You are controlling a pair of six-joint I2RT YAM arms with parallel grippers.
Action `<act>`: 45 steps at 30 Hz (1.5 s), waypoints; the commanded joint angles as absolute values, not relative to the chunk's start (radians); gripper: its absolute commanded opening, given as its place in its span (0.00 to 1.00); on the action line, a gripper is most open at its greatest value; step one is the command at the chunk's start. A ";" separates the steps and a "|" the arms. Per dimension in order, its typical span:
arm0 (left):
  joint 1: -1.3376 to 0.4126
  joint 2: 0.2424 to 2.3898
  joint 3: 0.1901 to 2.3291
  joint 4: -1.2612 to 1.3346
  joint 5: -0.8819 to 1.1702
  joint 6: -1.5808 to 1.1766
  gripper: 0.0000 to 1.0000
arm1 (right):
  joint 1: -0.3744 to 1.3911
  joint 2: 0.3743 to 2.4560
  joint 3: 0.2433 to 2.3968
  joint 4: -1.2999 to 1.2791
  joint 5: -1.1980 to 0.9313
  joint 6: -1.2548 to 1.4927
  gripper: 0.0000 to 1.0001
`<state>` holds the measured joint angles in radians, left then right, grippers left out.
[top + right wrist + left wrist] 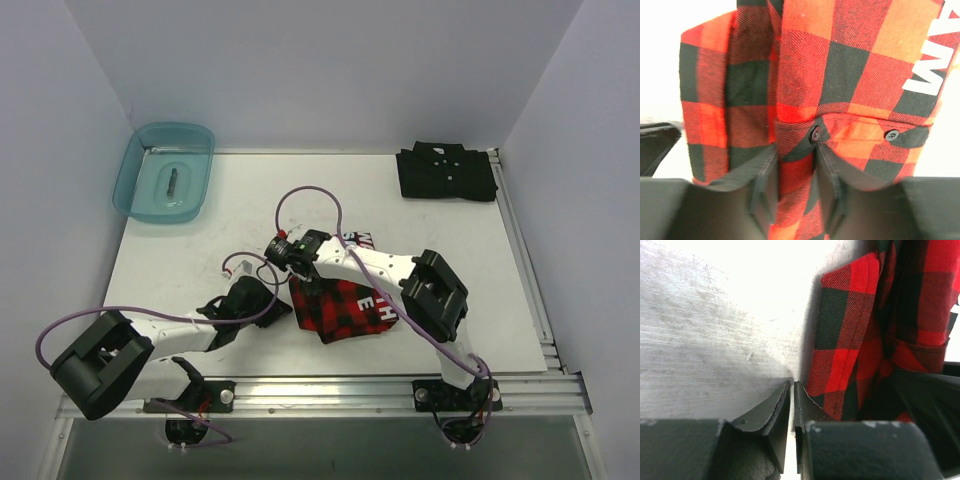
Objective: Fold and stack the long sleeve shirts
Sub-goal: Fold the shirt
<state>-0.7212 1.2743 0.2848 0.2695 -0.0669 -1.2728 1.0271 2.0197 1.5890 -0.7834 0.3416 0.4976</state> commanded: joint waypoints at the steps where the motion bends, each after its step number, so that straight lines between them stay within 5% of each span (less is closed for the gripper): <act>1: -0.726 1.256 0.279 0.245 -0.086 -1.252 0.17 | 1.020 1.948 1.572 -0.756 0.318 0.505 0.30; 2: -0.727 1.259 0.281 0.245 -0.084 -1.247 0.17 | 1.019 1.947 1.568 -0.749 0.310 0.505 0.18; 6: -0.729 1.276 0.305 0.248 -0.078 -1.238 0.17 | 1.017 1.954 1.549 -0.730 0.290 0.505 0.04; 36: -0.739 1.335 0.308 0.305 -0.084 -1.250 0.17 | 1.074 1.901 1.479 -0.701 0.233 0.479 0.00; 40: -0.739 1.319 0.296 0.301 -0.086 -1.252 0.17 | 1.075 1.875 1.470 -0.701 0.222 0.472 0.07; 45: -0.739 1.290 0.298 0.288 -0.094 -1.253 0.17 | 1.074 1.853 1.466 -0.692 0.215 0.462 0.00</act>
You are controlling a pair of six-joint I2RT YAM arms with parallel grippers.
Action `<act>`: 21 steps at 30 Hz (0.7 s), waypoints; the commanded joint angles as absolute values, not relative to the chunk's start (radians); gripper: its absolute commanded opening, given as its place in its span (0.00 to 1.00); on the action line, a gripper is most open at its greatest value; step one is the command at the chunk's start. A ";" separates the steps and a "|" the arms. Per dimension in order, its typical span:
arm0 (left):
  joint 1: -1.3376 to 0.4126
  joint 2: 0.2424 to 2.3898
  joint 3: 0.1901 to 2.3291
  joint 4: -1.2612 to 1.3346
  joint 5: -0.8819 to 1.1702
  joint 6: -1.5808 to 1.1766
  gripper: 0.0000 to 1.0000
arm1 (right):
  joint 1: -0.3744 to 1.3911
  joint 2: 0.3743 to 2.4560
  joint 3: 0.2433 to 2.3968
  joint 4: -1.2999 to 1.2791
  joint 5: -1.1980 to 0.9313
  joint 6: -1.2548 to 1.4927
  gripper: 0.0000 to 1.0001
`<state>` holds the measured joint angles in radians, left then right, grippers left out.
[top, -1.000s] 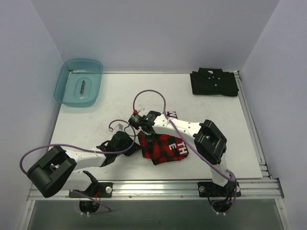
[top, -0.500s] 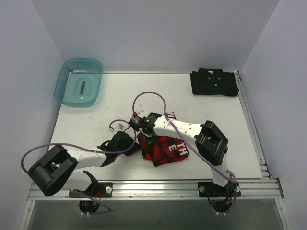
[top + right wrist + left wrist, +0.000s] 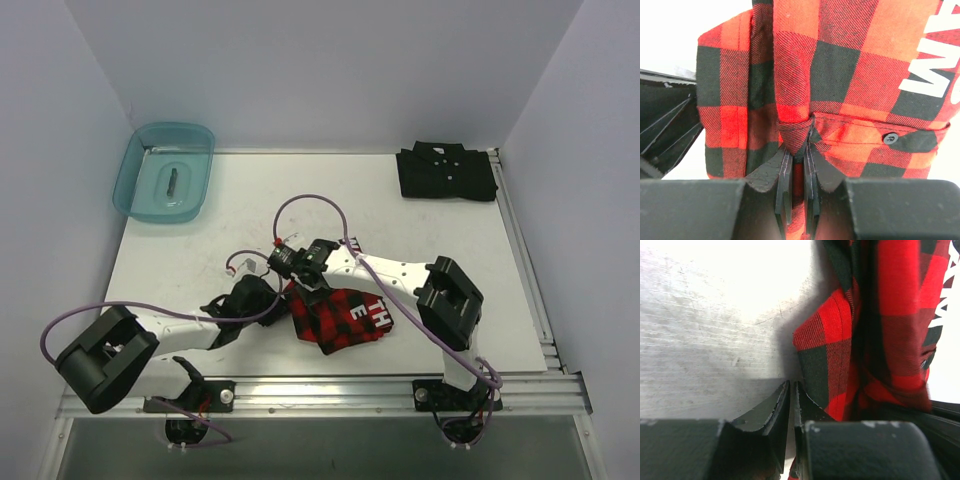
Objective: Fold and stack the long sleeve shirts
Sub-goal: Fold the shirt
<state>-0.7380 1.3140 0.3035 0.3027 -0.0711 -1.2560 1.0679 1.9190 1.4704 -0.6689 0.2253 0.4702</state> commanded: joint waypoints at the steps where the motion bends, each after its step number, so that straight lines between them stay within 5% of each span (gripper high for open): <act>1: -0.739 1.289 0.298 0.288 -0.091 -1.253 0.17 | 1.074 1.855 1.463 -0.689 0.215 0.460 0.00; 6: -0.741 1.244 0.279 0.288 -0.067 -1.272 0.22 | 1.074 1.853 1.439 -0.670 0.224 0.460 0.00; 13: -0.739 1.034 0.158 0.270 -0.100 -1.336 0.46 | 1.072 1.845 1.422 -0.652 0.225 0.462 0.00; 21: -0.742 0.894 0.150 0.235 -0.110 -1.293 0.59 | 1.072 1.850 1.411 -0.637 0.216 0.462 0.00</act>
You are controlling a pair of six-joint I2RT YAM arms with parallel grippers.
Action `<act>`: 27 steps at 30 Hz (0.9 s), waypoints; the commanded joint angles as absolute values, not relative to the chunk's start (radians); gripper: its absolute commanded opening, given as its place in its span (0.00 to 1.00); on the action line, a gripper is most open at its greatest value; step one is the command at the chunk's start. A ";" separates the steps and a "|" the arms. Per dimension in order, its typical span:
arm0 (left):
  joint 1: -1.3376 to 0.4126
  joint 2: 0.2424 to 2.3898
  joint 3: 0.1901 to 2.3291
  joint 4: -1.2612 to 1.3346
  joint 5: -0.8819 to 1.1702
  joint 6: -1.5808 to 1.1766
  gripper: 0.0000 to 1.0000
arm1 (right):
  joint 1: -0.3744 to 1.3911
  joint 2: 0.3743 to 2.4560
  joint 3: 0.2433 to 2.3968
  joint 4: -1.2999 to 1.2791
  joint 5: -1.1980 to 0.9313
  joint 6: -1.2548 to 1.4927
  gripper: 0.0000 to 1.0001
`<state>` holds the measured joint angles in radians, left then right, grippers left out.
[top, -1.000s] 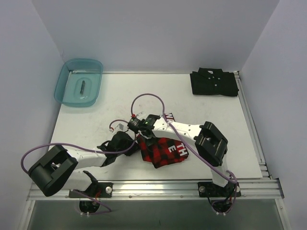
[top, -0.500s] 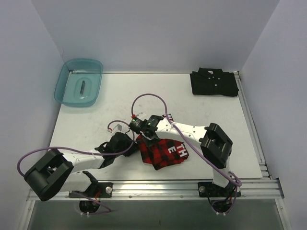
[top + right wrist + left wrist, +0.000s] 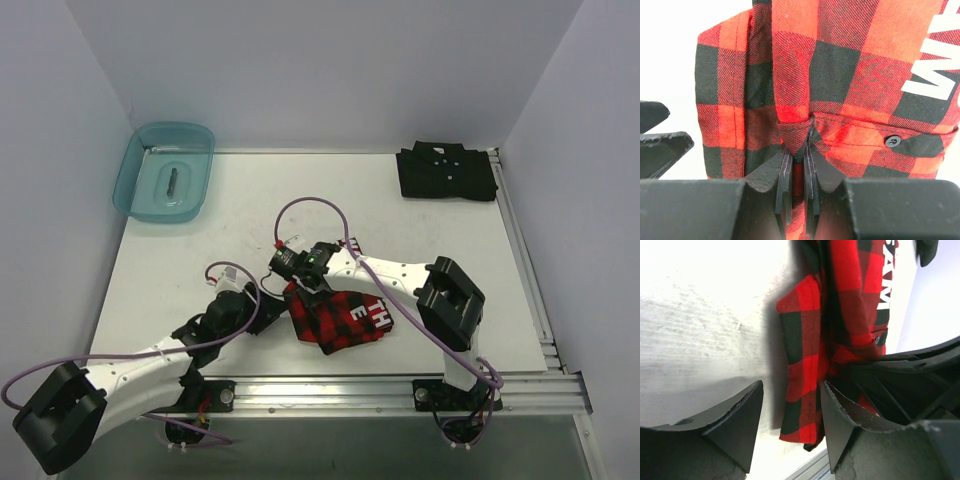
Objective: Fold and stack the long sleeve shirts
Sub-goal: Fold the shirt
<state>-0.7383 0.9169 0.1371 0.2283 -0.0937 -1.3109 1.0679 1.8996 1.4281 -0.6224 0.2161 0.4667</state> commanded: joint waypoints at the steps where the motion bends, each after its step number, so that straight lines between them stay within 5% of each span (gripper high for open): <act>1: -0.742 0.900 0.153 0.250 -0.107 -1.286 0.59 | 1.072 1.850 1.411 -0.634 0.218 0.460 0.00; 12: -0.753 1.241 0.247 0.439 -0.034 -1.218 0.49 | 1.071 1.852 1.404 -0.624 0.210 0.465 0.00; 22: -0.758 1.336 0.275 0.509 -0.043 -1.213 0.03 | 1.075 1.824 1.368 -0.621 0.202 0.466 0.00; 27: -0.755 1.351 0.275 0.509 -0.049 -1.219 0.00 | 1.078 1.815 1.359 -0.623 0.198 0.468 0.00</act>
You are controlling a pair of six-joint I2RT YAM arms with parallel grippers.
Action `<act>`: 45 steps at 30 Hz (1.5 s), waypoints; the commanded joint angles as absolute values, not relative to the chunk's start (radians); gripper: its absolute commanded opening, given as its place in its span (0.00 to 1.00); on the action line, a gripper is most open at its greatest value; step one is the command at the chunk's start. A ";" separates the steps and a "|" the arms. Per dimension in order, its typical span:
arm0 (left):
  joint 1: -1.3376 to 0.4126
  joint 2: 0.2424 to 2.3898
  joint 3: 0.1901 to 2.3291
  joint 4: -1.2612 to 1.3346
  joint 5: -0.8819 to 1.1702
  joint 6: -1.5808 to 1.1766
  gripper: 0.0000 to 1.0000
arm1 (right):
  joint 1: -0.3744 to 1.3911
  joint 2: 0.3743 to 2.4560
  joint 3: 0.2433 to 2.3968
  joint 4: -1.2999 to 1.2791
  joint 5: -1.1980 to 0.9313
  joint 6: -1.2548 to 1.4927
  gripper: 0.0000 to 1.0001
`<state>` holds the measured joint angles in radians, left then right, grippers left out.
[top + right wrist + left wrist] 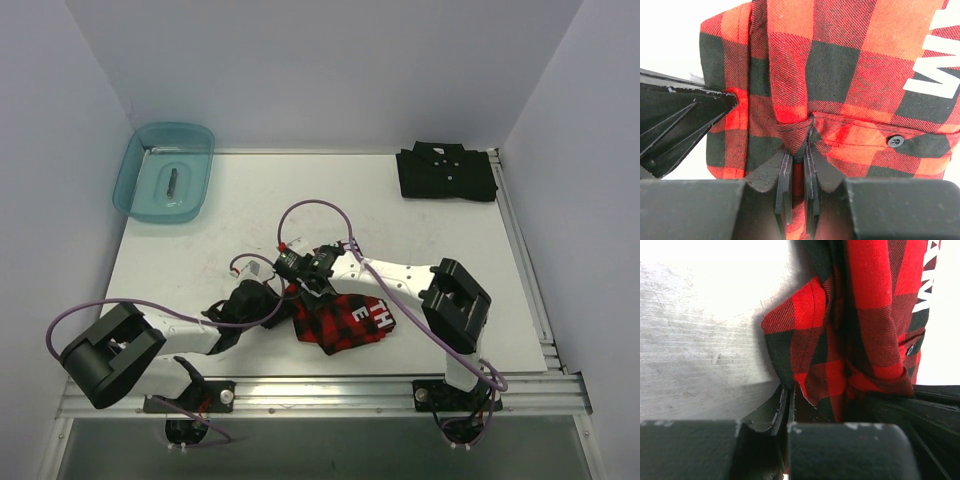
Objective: Fold and stack the long sleeve shirts
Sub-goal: Fold the shirt
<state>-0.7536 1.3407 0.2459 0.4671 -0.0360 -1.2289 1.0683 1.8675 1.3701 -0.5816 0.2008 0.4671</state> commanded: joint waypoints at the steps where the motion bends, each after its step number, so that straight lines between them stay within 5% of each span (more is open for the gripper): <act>1: -0.755 1.351 0.276 0.509 -0.052 -1.220 0.00 | 1.080 1.809 1.356 -0.623 0.198 0.466 0.00; 17: -0.744 1.338 0.261 0.509 -0.060 -1.226 0.00 | 1.092 1.833 1.345 -0.630 0.184 0.460 0.00; 22: -0.744 1.267 0.244 0.486 -0.074 -1.226 0.29 | 1.092 1.797 1.374 -0.634 0.144 0.469 0.25; 23: -0.744 1.246 0.245 0.444 -0.083 -1.223 0.38 | 1.094 1.781 1.393 -0.634 0.143 0.469 0.39; 26: -0.744 1.135 0.270 0.358 -0.127 -1.192 0.45 | 1.080 1.721 1.414 -0.637 0.134 0.474 0.56; 35: -0.762 0.893 0.462 -0.089 -0.238 -1.094 0.77 | 0.901 1.439 1.224 -0.582 0.056 0.543 0.54; 39: -0.840 0.964 0.534 -0.077 -0.215 -1.097 0.75 | 0.752 1.263 1.017 -0.445 -0.171 0.583 0.42; 45: -0.945 1.217 0.584 0.185 -0.126 -1.123 0.51 | 0.566 1.098 0.737 -0.218 -0.455 0.676 0.39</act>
<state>-0.9180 1.1049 0.5529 0.0475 -0.1905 -1.1191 0.6178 1.1385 0.8146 -0.3573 -0.2352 0.6048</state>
